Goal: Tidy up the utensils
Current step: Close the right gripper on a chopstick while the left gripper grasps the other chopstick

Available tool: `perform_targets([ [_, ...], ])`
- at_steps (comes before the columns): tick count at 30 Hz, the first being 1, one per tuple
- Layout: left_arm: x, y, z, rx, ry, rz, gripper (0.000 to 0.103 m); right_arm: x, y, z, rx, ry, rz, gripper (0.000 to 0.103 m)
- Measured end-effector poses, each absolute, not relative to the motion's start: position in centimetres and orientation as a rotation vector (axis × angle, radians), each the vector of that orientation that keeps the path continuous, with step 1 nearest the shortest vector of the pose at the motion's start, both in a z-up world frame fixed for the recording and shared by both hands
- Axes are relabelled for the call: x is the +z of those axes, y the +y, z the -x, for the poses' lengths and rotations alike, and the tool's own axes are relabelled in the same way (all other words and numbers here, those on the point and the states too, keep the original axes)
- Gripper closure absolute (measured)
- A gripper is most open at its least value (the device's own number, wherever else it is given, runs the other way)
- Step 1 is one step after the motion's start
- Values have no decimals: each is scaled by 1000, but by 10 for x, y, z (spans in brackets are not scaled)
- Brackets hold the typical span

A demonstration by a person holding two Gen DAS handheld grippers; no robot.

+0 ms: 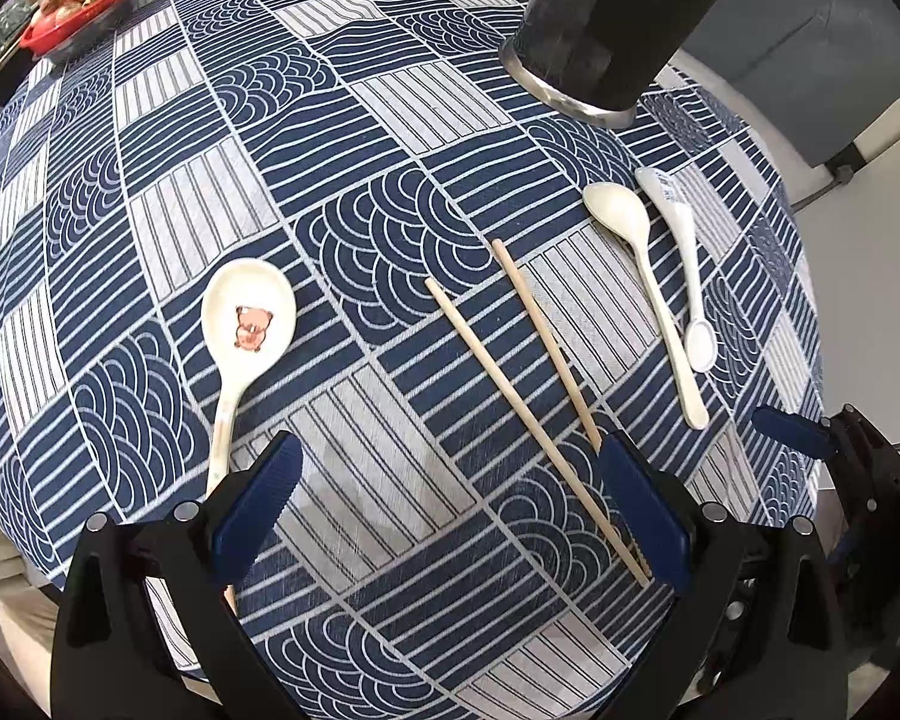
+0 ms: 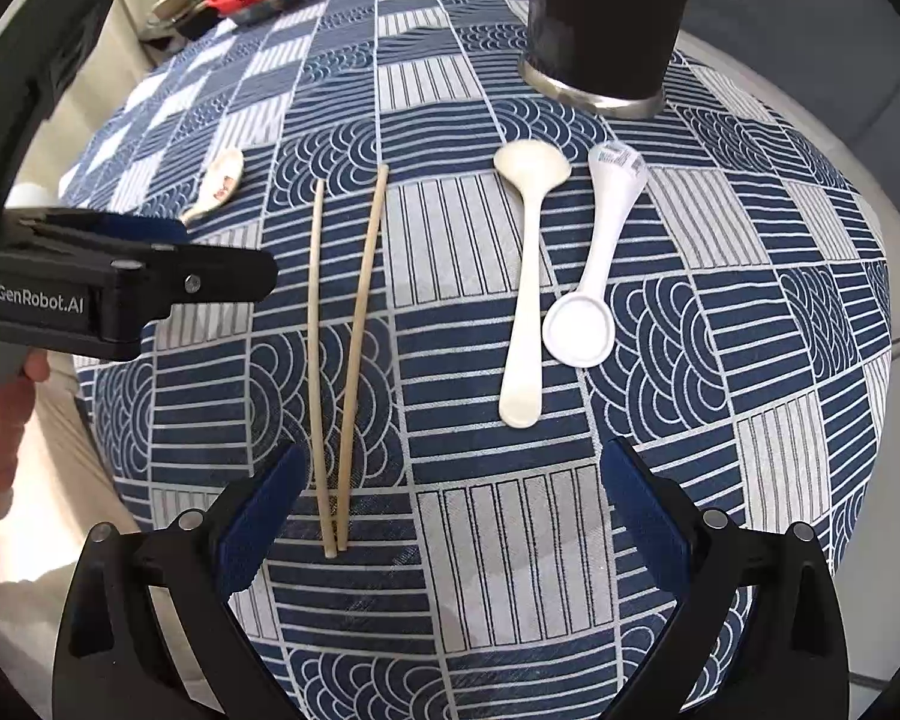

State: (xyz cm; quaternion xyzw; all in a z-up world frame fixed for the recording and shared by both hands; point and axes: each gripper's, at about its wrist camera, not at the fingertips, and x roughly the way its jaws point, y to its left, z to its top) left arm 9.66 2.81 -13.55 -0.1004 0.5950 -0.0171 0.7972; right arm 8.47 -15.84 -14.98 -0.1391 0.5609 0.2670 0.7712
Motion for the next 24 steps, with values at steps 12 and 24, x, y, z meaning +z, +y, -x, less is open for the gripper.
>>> perform_targets([
  [12,-164,15,-117,31,1369,145,6,-169,-147,-94,477,1247,340,9],
  [24,-171,1,-130,68,1386,83,4,-175,-143,-90,464,1276,308,7],
])
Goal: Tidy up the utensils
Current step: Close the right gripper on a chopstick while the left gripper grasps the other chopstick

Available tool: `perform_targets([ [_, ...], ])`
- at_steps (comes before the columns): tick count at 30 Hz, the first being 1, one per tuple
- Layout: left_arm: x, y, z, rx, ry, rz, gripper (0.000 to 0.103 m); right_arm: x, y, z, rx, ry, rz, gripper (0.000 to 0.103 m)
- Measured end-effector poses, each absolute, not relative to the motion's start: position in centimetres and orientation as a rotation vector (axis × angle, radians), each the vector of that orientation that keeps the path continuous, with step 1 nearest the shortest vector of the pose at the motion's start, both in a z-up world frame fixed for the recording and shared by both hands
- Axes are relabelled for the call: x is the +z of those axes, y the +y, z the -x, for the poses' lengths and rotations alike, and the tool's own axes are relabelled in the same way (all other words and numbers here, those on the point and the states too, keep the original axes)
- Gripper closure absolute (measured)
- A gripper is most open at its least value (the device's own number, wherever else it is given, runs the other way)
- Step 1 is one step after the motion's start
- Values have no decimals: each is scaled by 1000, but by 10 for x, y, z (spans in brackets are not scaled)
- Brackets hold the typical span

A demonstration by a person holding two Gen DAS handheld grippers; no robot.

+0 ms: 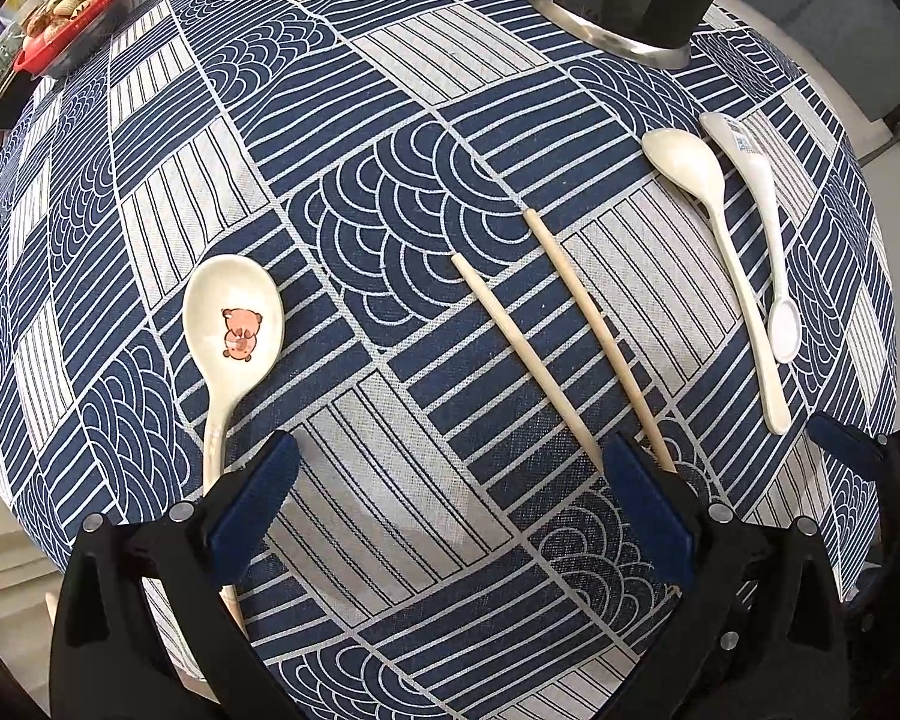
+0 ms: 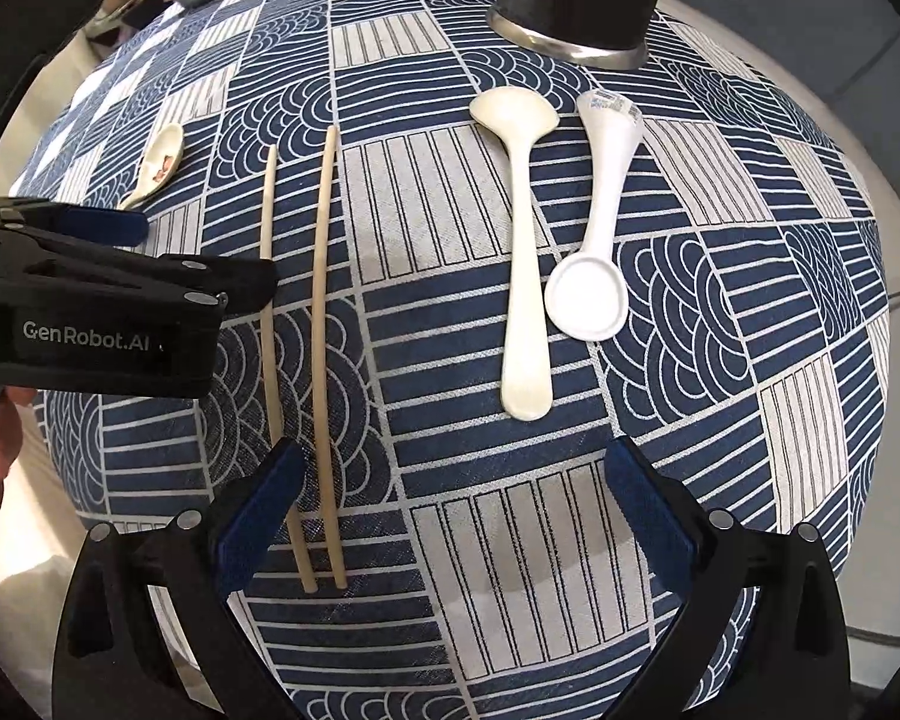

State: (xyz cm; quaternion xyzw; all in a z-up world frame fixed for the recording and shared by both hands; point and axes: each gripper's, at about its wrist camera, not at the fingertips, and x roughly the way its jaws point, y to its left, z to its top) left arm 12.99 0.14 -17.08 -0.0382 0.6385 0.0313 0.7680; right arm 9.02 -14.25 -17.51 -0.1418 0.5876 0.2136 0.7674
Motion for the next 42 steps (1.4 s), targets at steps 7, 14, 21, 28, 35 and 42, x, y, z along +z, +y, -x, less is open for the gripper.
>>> perform_targets([
  [7,-172,-2,-138,72,1384,80,4,-176,-143,-89,497,1248,323,6],
  [14,-172,0,-129,51,1378,66,4,-176,-148,-87,450,1283,298,7],
  [21,-169,4,-118,59,1346,70,4,-175,-142,-93,474,1312,342,8],
  [28,-168,6,-105,86,1345,96,4,-171,-144,-94,535,1306,390,26],
  [35,-166,3,-86,109,1362,111,11,-163,-162,-105,590,1293,420,73],
  [42,-149,-1,-54,69,1351,163,66,-163,-181,-110,710,1346,414,98],
])
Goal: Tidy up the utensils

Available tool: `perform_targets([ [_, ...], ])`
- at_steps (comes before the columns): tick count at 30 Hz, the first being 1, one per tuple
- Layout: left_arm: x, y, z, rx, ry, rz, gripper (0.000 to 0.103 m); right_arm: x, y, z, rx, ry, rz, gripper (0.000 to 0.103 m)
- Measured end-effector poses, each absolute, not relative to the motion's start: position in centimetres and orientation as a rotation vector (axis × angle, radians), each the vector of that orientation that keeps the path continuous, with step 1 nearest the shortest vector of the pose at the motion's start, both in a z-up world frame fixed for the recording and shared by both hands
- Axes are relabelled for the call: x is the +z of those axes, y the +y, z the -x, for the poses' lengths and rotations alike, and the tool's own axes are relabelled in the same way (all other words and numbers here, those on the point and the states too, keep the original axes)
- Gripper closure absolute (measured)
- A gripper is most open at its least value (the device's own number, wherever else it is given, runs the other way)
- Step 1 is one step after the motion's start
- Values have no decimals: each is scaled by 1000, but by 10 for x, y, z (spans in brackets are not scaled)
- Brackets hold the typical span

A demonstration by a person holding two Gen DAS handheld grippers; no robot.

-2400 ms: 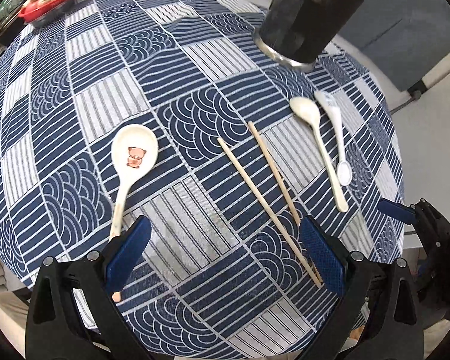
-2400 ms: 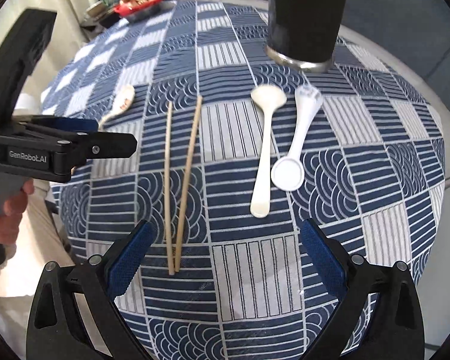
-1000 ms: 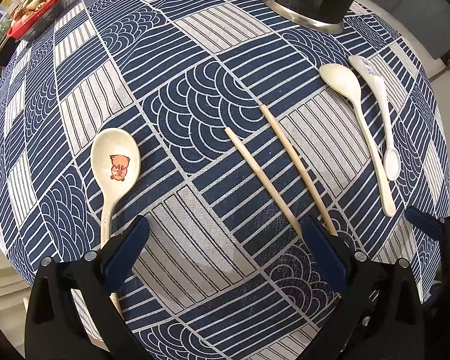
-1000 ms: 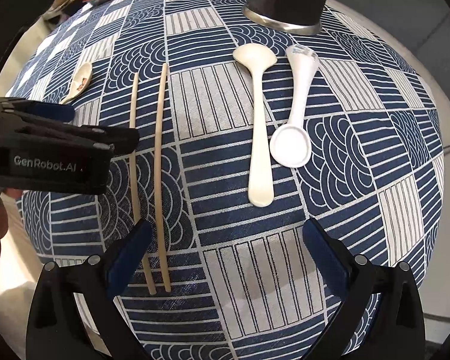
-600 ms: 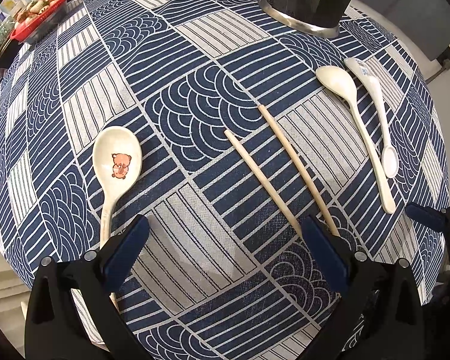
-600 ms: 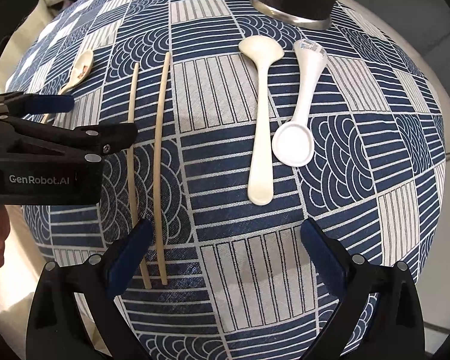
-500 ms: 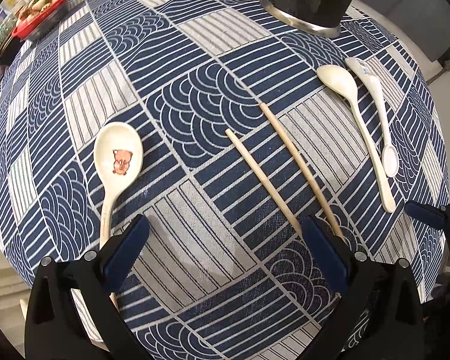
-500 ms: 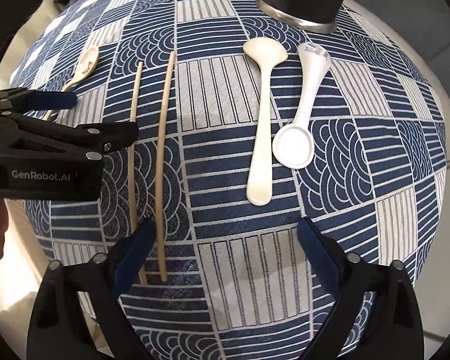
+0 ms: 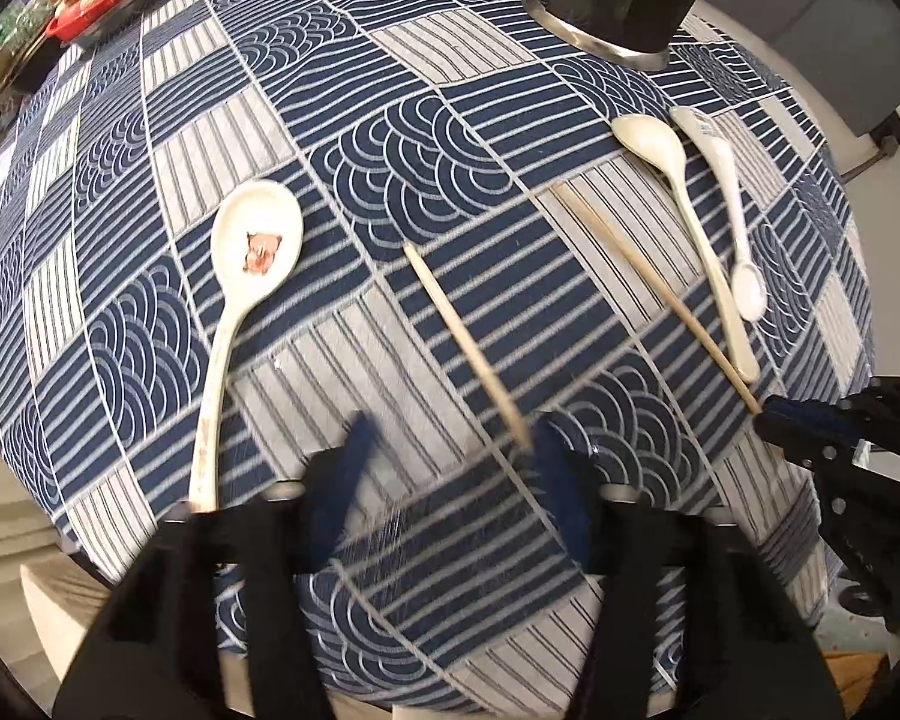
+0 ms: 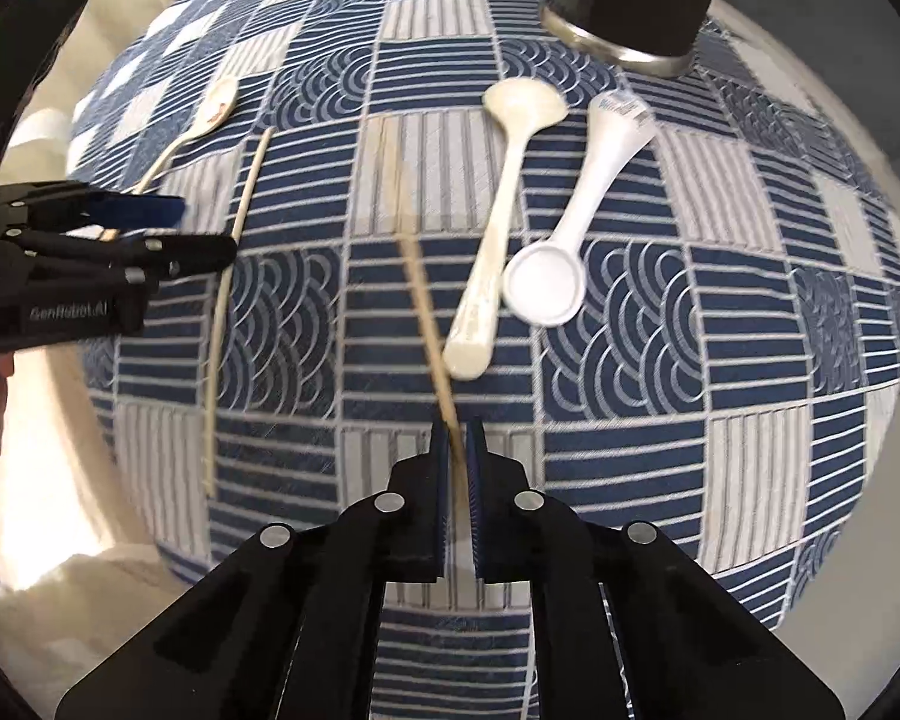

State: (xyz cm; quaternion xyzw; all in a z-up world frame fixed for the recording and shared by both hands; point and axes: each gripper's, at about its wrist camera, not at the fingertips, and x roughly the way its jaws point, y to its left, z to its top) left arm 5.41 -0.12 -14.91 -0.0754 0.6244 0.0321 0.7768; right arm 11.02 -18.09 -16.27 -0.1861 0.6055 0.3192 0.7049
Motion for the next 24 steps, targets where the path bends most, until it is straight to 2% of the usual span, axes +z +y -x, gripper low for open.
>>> perform_targets([
  [1,-148,1,-50,39,1358,202,90,-163,-183,-109,724,1357,401,98],
  [2,-149,2,-47,11,1372,245,98,-163,-186,-108,740,1367,392,98],
  [11,-145,-8,-28,13,1380,186,101,-153,-202,-88,795,1398,364,98],
  [24,-130,0,-31,-2,1376,92,103,-112,-193,-99,841,1332,302,99],
])
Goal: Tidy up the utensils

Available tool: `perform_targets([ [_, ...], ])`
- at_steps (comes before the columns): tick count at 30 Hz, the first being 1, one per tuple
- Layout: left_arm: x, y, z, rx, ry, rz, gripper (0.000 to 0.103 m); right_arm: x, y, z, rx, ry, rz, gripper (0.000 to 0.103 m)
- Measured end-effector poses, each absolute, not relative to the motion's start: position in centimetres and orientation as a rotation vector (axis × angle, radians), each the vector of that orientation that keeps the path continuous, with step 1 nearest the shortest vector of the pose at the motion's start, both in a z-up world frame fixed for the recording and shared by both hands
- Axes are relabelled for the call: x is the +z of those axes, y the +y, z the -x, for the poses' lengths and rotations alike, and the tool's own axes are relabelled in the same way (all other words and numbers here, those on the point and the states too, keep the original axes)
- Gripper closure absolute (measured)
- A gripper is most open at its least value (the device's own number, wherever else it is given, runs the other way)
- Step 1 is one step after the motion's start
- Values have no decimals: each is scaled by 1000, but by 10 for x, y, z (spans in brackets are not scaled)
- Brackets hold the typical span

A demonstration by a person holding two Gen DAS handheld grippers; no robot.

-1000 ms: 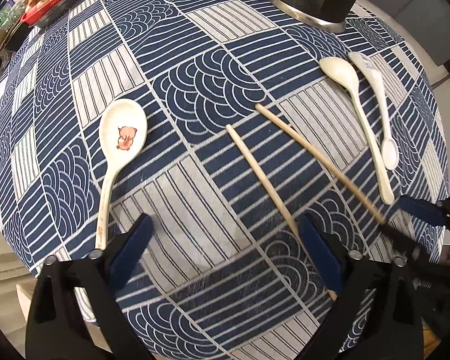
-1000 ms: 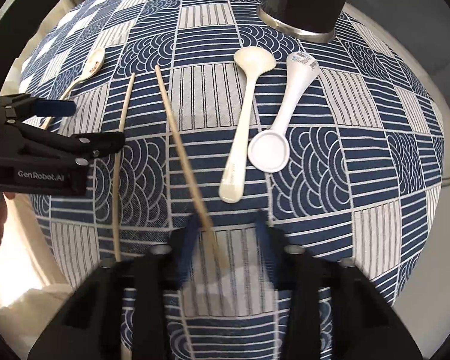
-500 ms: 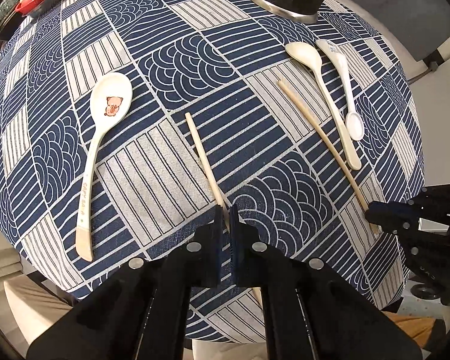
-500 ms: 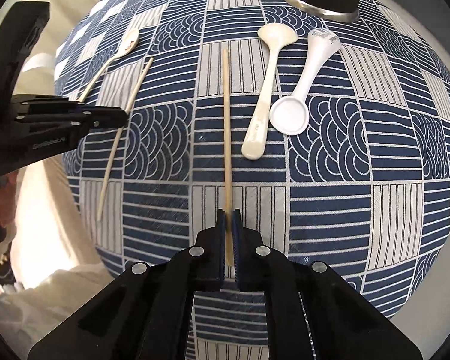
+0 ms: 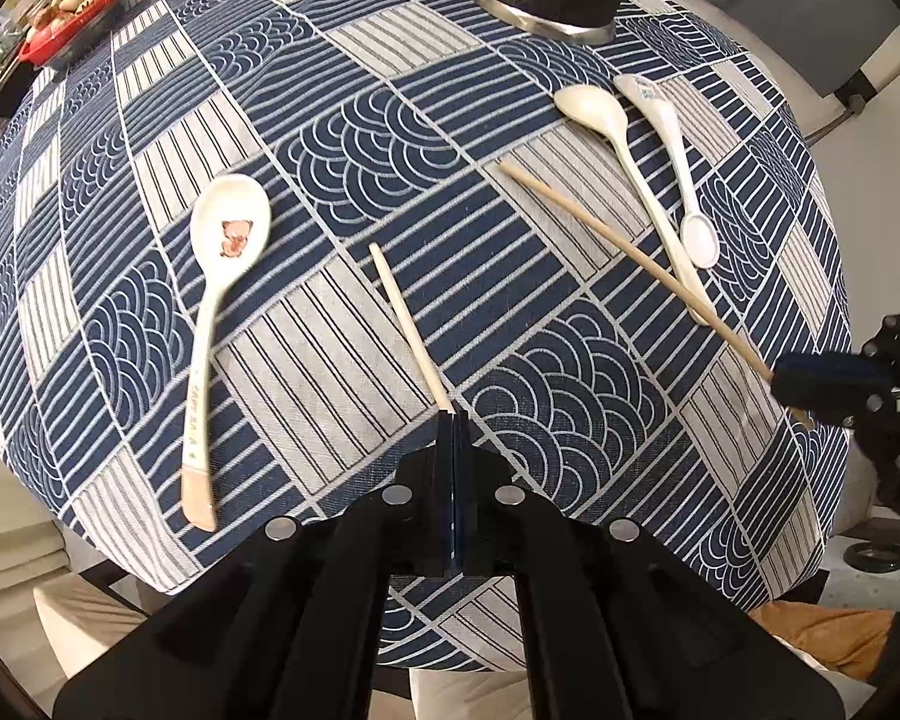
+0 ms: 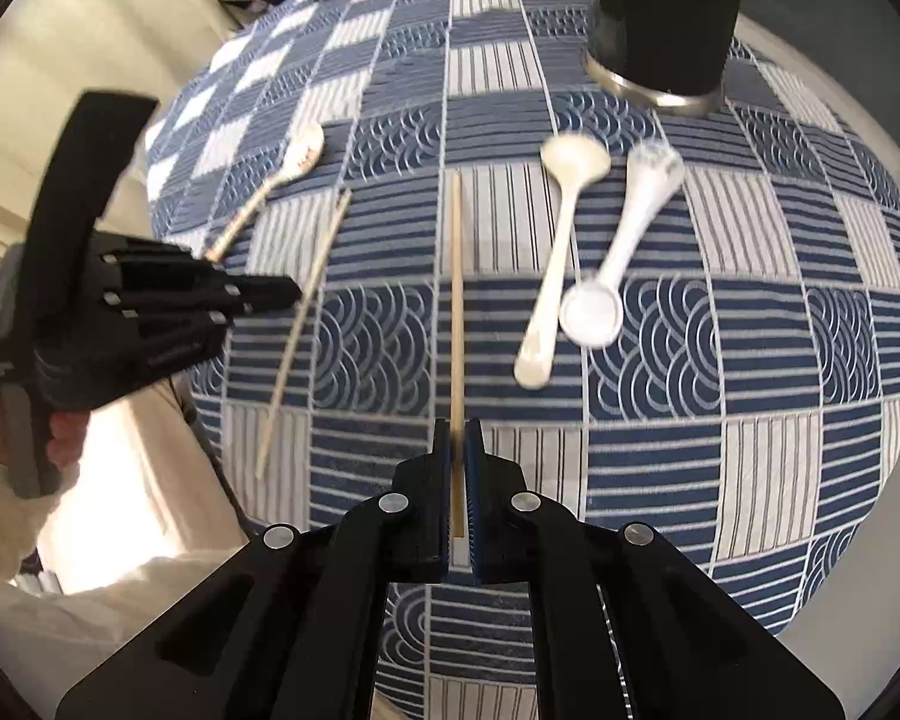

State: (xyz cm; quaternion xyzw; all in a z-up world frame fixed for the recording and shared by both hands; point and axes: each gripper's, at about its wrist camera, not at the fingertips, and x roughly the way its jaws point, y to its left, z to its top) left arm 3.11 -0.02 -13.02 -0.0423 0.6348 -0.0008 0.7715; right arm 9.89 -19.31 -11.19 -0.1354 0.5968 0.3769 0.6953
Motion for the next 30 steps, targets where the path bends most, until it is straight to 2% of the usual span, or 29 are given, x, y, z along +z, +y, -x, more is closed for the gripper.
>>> perform_targets([
  [19,-70,-4,-39,28,1291,4,103,-11,-202,-122,812,1074,247,103],
  [25,-63,7,-30,72,1294,25,102,-7,-204,-122,838,1039,196,101],
  [27,-68,9,-25,83,1316,25,87,-17,-204,-120,843,1053,185,98],
  [29,-75,11,-20,89,1336,32,58,-28,-204,-119,856,1074,181,98],
  [30,-79,13,-17,93,1343,46,53,-34,-203,-119,858,1085,187,98],
])
